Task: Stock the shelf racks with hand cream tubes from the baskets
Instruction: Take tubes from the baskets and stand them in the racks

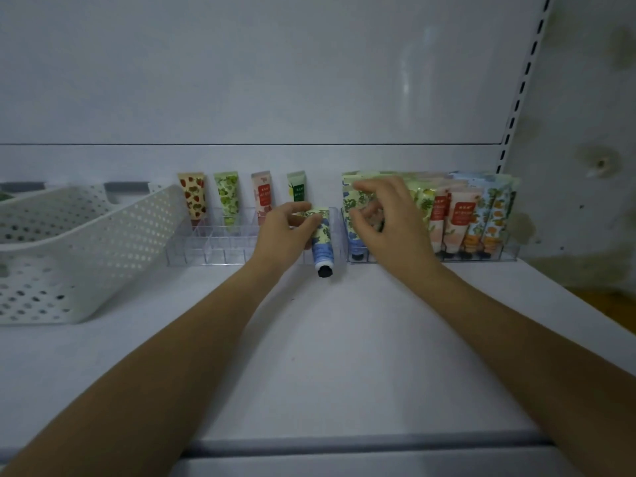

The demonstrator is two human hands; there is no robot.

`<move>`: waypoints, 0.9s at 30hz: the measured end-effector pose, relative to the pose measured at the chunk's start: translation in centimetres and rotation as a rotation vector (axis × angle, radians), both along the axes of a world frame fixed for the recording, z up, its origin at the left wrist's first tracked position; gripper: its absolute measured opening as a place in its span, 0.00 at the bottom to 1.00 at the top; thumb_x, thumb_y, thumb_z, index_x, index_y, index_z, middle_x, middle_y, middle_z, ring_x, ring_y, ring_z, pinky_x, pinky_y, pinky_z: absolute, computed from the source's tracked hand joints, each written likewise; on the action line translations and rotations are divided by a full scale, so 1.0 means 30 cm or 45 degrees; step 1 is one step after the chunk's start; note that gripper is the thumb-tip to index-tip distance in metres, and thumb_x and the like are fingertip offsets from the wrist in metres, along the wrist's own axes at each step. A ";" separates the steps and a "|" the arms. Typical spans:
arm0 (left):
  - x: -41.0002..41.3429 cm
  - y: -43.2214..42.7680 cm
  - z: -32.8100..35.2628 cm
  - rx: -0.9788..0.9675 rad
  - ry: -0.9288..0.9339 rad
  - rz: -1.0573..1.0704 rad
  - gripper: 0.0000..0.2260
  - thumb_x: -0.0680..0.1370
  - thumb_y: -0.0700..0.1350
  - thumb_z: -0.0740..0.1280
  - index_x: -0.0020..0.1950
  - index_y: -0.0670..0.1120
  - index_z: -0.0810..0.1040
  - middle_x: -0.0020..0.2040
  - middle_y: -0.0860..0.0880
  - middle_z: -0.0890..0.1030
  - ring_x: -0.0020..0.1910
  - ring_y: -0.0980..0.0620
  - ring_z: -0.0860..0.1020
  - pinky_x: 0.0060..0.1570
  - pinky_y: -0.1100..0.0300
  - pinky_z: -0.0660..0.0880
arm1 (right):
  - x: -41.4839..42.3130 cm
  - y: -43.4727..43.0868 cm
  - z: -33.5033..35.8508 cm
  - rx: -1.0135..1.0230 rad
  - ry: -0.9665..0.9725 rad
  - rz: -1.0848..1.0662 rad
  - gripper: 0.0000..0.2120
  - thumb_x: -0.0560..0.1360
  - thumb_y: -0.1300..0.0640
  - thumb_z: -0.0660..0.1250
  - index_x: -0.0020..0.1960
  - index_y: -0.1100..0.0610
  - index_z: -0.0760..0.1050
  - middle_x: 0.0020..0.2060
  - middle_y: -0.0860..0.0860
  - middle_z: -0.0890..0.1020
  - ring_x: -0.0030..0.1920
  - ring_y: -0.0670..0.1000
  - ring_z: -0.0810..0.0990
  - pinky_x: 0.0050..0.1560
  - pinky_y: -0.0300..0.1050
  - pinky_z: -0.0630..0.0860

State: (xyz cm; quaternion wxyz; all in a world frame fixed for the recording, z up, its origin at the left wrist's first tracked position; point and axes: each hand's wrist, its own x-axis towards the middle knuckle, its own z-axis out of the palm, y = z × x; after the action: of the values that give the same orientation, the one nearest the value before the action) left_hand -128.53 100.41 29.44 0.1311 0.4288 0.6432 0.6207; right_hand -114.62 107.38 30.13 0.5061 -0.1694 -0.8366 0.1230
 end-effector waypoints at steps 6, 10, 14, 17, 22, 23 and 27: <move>0.032 -0.019 0.000 0.017 -0.070 -0.120 0.14 0.76 0.38 0.66 0.61 0.37 0.74 0.38 0.47 0.78 0.30 0.60 0.78 0.33 0.70 0.78 | -0.031 -0.059 -0.038 -0.690 -0.210 0.188 0.27 0.71 0.52 0.71 0.67 0.55 0.66 0.54 0.49 0.72 0.52 0.50 0.77 0.53 0.43 0.75; 0.041 -0.031 -0.003 -0.017 -0.032 -0.185 0.12 0.77 0.39 0.64 0.61 0.40 0.74 0.39 0.47 0.79 0.31 0.58 0.79 0.37 0.66 0.79 | -0.028 -0.039 -0.042 -0.949 -0.228 0.263 0.29 0.71 0.56 0.72 0.68 0.53 0.64 0.57 0.53 0.76 0.55 0.51 0.77 0.58 0.51 0.76; 0.028 -0.043 0.003 -0.023 0.072 -0.125 0.14 0.79 0.43 0.61 0.65 0.48 0.71 0.44 0.48 0.79 0.38 0.54 0.80 0.42 0.62 0.77 | 0.004 -0.019 -0.009 -0.792 -0.143 0.206 0.32 0.73 0.62 0.69 0.72 0.50 0.59 0.49 0.45 0.73 0.43 0.42 0.76 0.41 0.33 0.76; 0.001 -0.043 -0.016 -0.182 0.562 0.062 0.15 0.79 0.44 0.61 0.66 0.46 0.72 0.52 0.47 0.79 0.50 0.51 0.77 0.51 0.61 0.72 | 0.038 0.018 0.010 -0.544 0.039 0.067 0.37 0.72 0.63 0.69 0.74 0.50 0.54 0.56 0.49 0.73 0.49 0.47 0.77 0.49 0.38 0.78; -0.010 -0.042 -0.059 -0.548 0.990 0.057 0.15 0.78 0.45 0.61 0.65 0.45 0.73 0.66 0.43 0.71 0.67 0.43 0.65 0.66 0.54 0.62 | 0.073 0.058 -0.001 -0.284 0.033 -0.162 0.37 0.74 0.62 0.67 0.76 0.52 0.50 0.66 0.55 0.67 0.60 0.53 0.72 0.61 0.53 0.73; -0.006 -0.044 -0.058 -0.561 0.999 0.055 0.16 0.78 0.45 0.61 0.66 0.45 0.73 0.66 0.43 0.70 0.67 0.43 0.64 0.66 0.54 0.62 | 0.076 0.062 -0.003 -0.270 0.024 -0.177 0.37 0.74 0.63 0.66 0.76 0.53 0.50 0.66 0.56 0.67 0.61 0.53 0.71 0.61 0.53 0.73; 0.005 -0.052 -0.050 -0.583 1.015 0.050 0.17 0.78 0.46 0.62 0.67 0.46 0.71 0.67 0.43 0.68 0.68 0.43 0.63 0.66 0.54 0.61 | 0.076 0.072 -0.011 -0.201 -0.011 -0.196 0.36 0.74 0.62 0.67 0.76 0.53 0.52 0.66 0.58 0.68 0.60 0.56 0.73 0.59 0.56 0.74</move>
State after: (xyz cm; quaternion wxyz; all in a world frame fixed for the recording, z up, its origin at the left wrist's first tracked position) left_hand -128.39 98.84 27.94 -0.0467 0.5818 0.7720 0.2515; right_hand -112.34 109.53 29.81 0.4958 -0.2731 -0.8109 0.1484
